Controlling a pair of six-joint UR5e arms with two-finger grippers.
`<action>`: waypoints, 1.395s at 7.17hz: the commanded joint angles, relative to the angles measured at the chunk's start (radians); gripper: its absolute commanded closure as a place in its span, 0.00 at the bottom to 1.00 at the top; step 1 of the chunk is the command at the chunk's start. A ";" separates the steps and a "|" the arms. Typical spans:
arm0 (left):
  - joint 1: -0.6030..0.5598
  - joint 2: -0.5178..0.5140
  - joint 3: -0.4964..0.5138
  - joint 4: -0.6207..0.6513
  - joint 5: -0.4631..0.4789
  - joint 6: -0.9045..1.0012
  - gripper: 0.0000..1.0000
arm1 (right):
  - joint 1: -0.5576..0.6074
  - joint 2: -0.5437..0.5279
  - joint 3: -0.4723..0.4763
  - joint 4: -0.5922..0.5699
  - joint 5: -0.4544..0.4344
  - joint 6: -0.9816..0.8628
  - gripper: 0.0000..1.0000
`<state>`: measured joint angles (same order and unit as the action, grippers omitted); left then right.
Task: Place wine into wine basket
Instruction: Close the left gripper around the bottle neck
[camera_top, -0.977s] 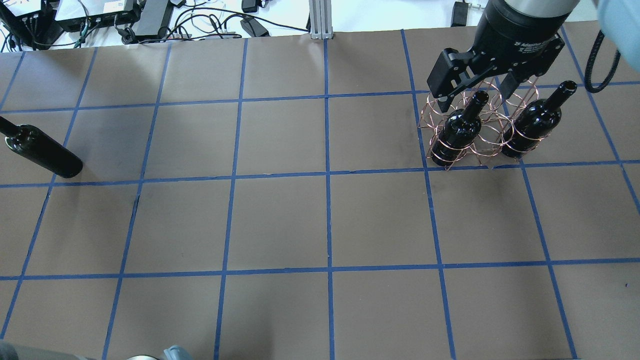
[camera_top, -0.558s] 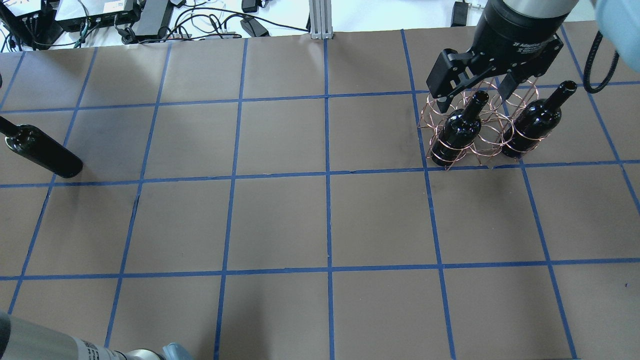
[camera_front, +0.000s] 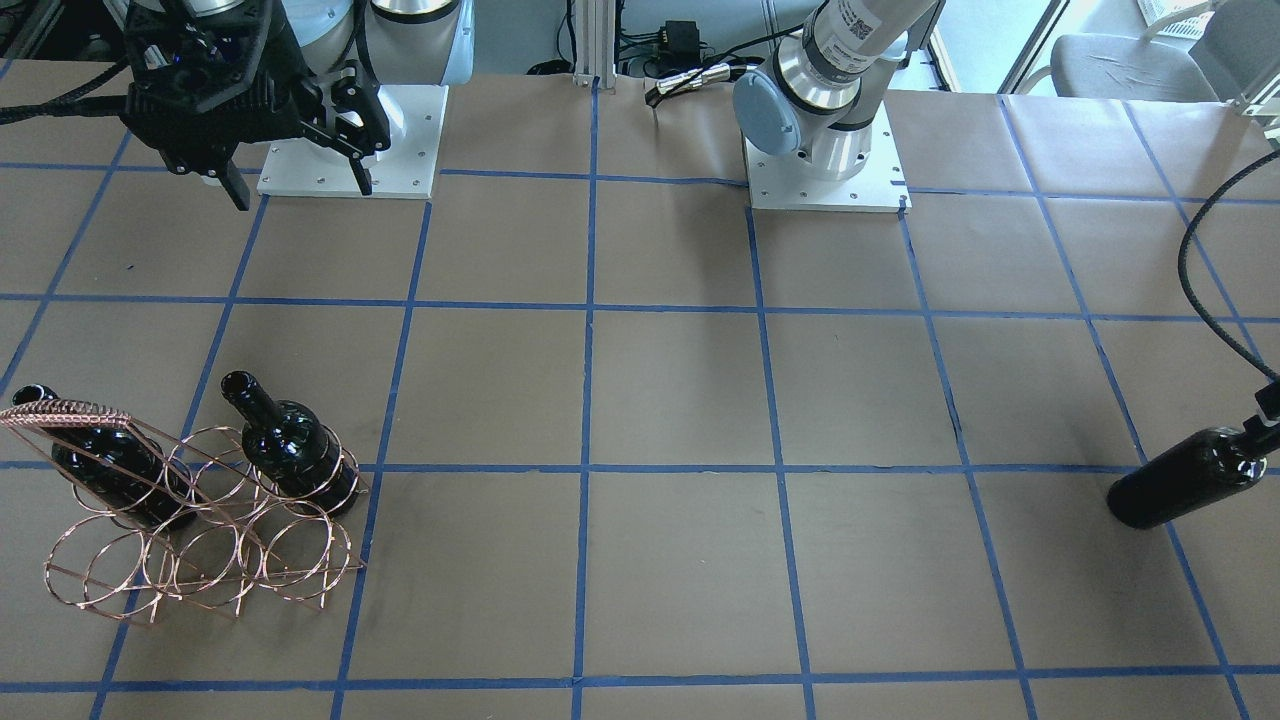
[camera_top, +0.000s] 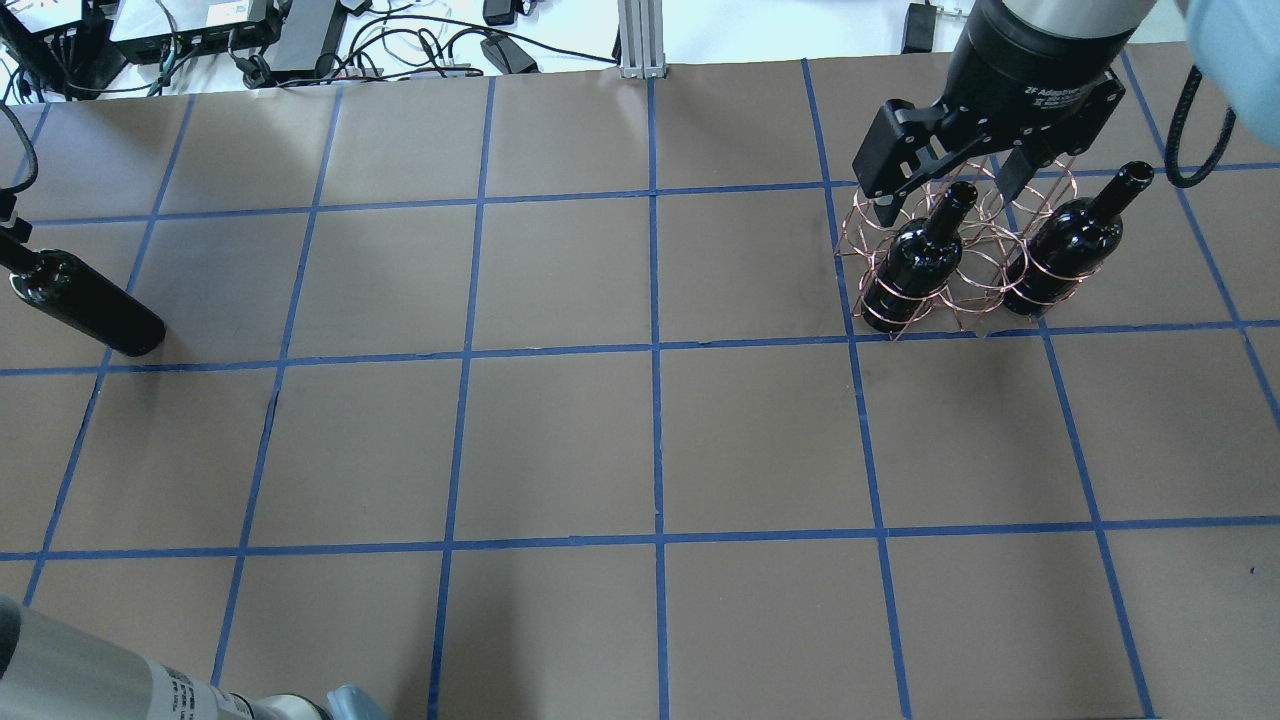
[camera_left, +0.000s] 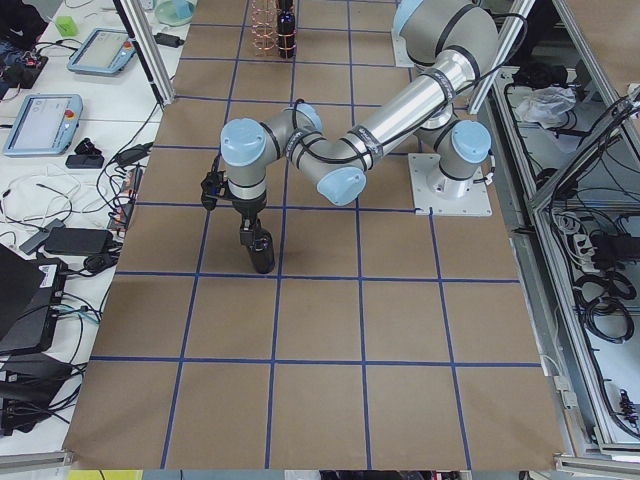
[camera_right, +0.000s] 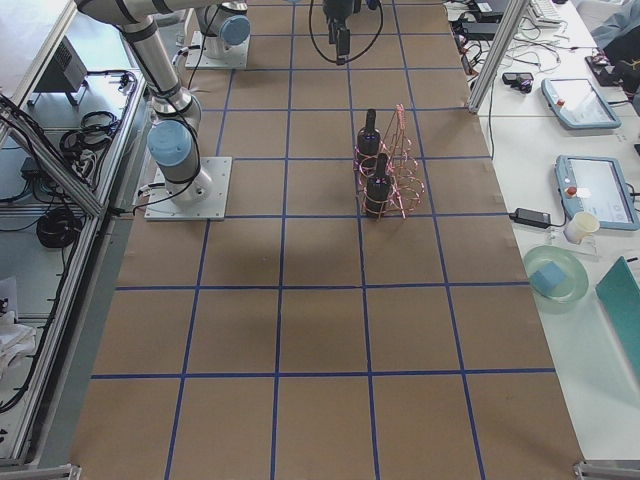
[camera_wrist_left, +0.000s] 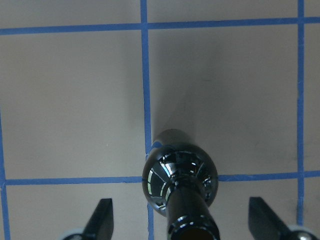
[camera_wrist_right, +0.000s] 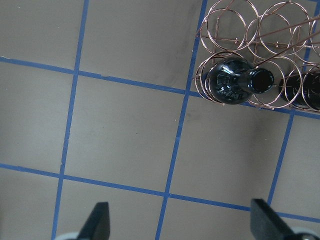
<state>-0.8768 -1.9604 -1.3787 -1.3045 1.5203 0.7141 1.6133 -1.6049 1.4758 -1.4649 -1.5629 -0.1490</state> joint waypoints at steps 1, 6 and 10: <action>-0.001 -0.012 0.000 -0.015 0.009 -0.001 0.24 | 0.000 0.000 0.001 0.000 0.000 -0.001 0.00; -0.002 -0.012 -0.011 -0.015 0.020 0.005 0.77 | -0.003 0.000 0.007 -0.002 0.006 0.000 0.00; -0.022 0.017 -0.005 -0.024 0.021 -0.001 1.00 | -0.007 0.000 0.009 -0.006 0.001 -0.001 0.00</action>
<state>-0.8841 -1.9603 -1.3849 -1.3221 1.5414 0.7188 1.6068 -1.6045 1.4848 -1.4706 -1.5610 -0.1498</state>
